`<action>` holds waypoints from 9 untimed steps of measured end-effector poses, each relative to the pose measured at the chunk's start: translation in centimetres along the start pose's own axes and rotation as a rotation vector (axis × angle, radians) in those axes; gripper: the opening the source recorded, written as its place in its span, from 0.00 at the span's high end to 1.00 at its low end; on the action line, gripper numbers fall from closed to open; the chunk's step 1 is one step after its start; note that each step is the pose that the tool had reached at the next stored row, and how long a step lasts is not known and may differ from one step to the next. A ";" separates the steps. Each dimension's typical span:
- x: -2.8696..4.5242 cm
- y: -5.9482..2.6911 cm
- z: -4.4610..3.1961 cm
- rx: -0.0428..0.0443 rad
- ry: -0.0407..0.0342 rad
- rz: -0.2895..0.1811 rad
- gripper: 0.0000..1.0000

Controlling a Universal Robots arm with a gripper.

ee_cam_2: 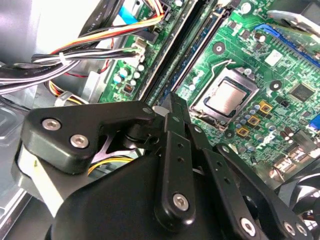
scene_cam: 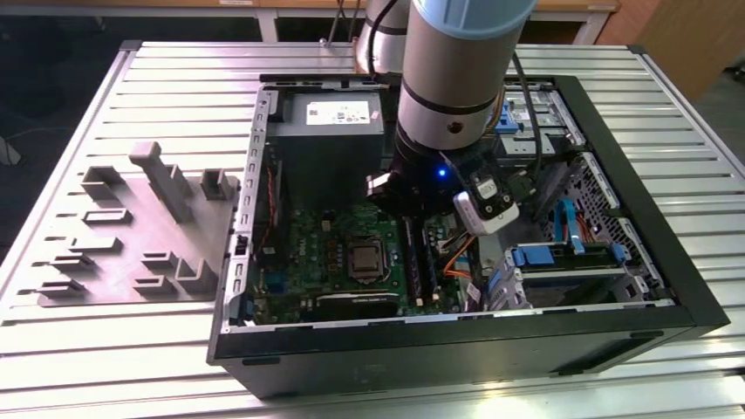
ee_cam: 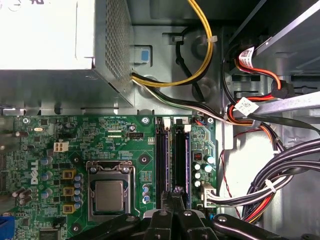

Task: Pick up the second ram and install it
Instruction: 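Insert the second ram into the second slot, then press down the second ram until it locks into place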

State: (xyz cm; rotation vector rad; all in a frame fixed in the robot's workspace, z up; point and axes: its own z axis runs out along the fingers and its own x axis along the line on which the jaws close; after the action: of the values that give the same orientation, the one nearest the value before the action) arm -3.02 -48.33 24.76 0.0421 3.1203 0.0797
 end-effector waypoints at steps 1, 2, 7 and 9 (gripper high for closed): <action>0.00 0.00 0.00 0.0001 0.0000 0.000 0.90; 0.00 0.00 0.00 0.0003 0.0000 0.000 0.90; 0.00 0.00 0.00 0.0045 -0.0001 0.000 0.90; 0.00 0.00 0.00 0.0048 -0.0001 0.000 0.90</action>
State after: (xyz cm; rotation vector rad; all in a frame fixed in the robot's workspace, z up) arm -3.02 -48.33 24.77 0.0421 3.1205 0.0722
